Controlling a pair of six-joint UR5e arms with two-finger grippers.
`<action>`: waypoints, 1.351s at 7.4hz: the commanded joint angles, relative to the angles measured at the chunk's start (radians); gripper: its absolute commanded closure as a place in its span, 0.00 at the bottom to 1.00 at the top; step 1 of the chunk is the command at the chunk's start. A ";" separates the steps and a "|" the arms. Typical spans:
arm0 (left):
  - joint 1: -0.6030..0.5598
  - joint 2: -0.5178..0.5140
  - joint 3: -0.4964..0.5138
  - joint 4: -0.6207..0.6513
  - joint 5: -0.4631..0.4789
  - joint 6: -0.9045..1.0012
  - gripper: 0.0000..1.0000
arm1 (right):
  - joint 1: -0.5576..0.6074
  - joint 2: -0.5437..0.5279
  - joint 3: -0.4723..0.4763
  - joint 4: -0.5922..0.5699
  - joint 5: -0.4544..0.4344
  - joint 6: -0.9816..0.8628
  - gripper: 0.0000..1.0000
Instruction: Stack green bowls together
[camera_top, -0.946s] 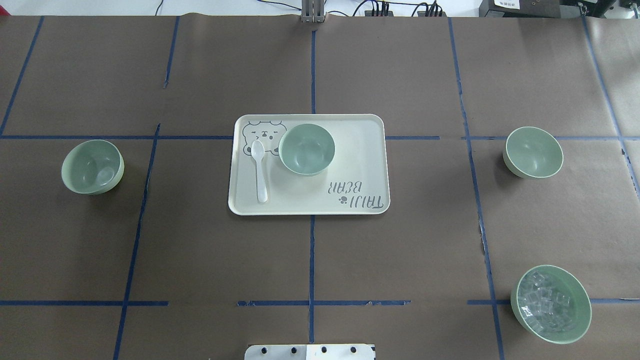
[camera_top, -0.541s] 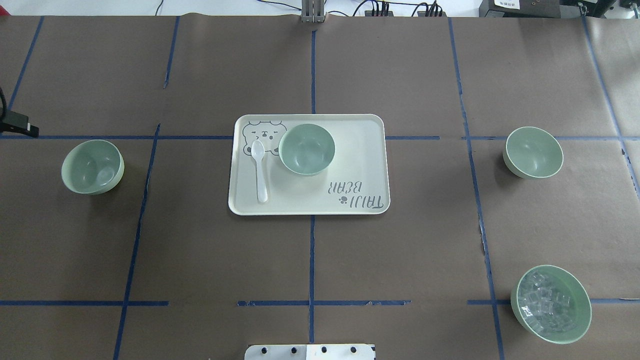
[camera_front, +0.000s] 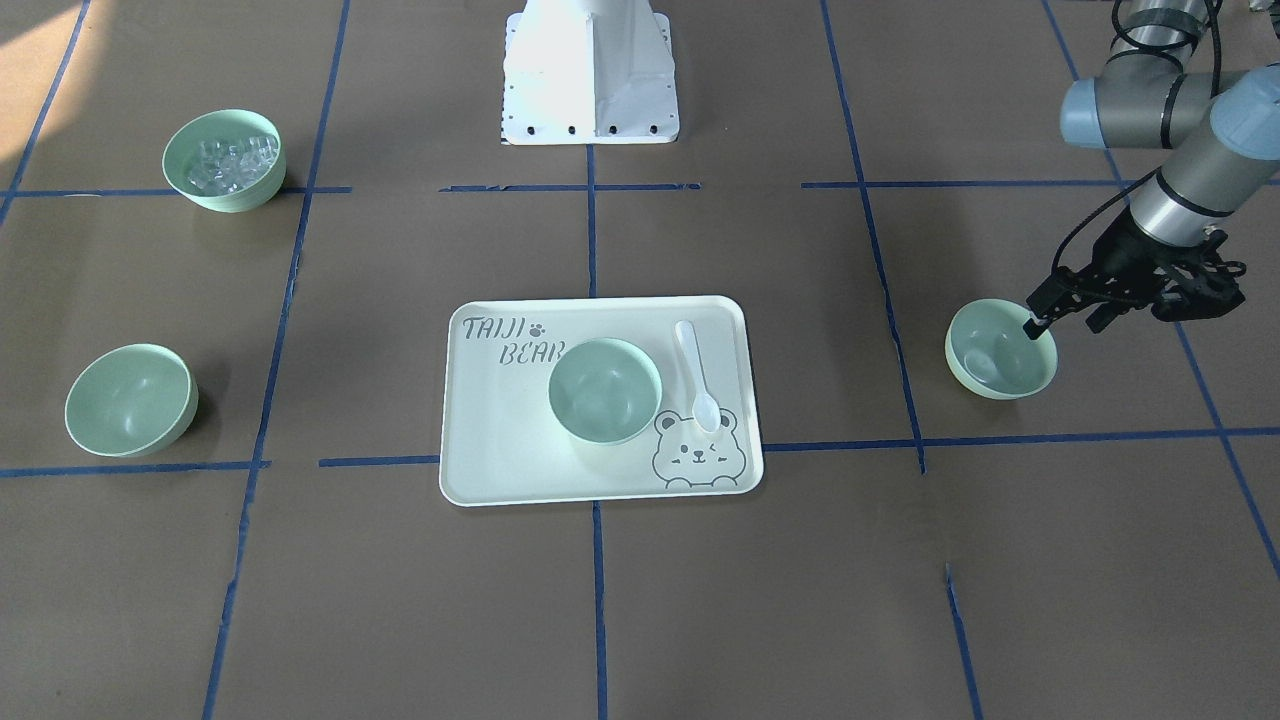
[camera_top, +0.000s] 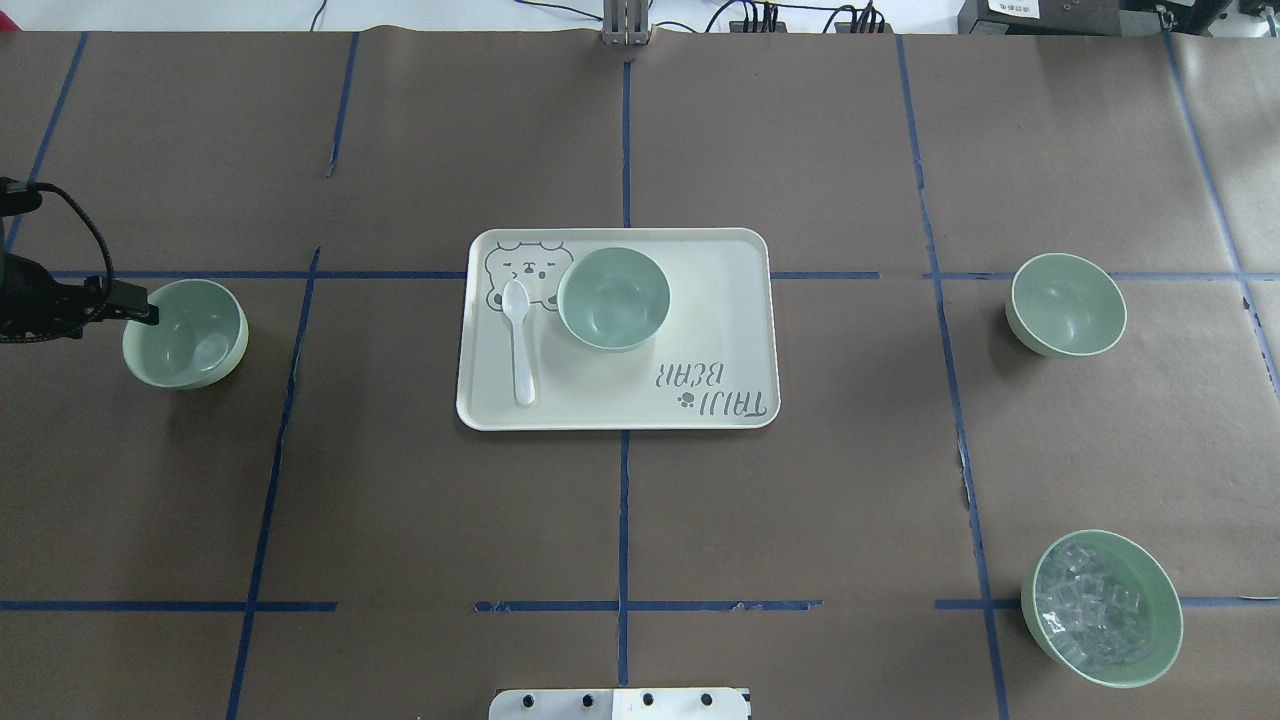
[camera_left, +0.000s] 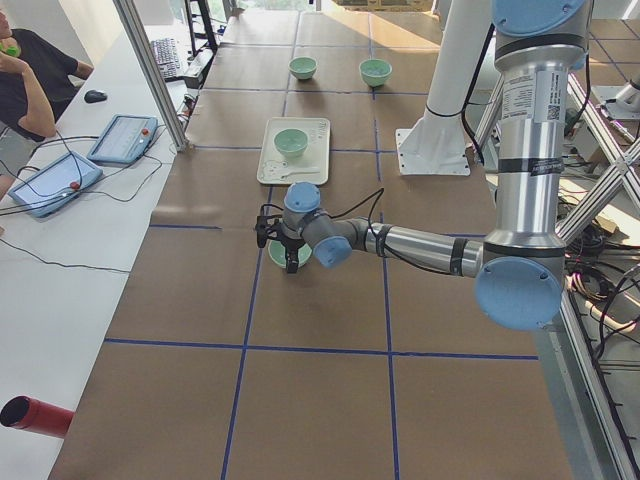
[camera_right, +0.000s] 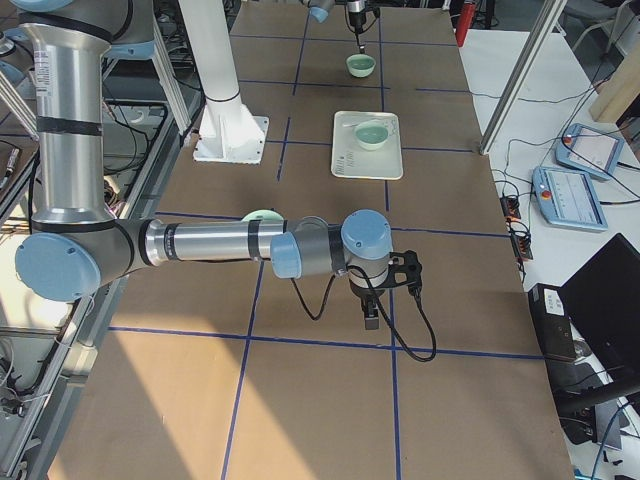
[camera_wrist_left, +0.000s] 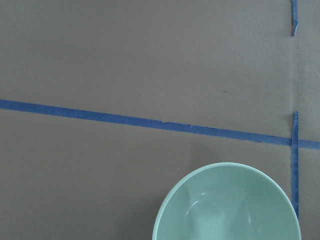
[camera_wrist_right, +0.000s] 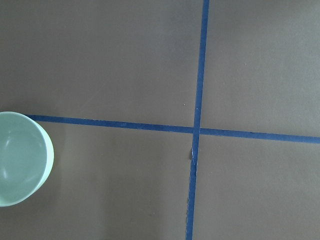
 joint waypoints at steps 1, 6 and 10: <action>0.053 -0.002 0.066 -0.055 0.057 -0.007 0.02 | 0.000 0.000 0.005 0.002 0.003 0.027 0.00; 0.056 -0.011 0.070 -0.065 0.046 -0.041 1.00 | 0.000 0.003 0.007 0.002 0.032 0.044 0.00; -0.207 -0.034 -0.039 0.149 -0.271 -0.027 1.00 | -0.036 0.034 0.013 0.003 0.079 0.101 0.00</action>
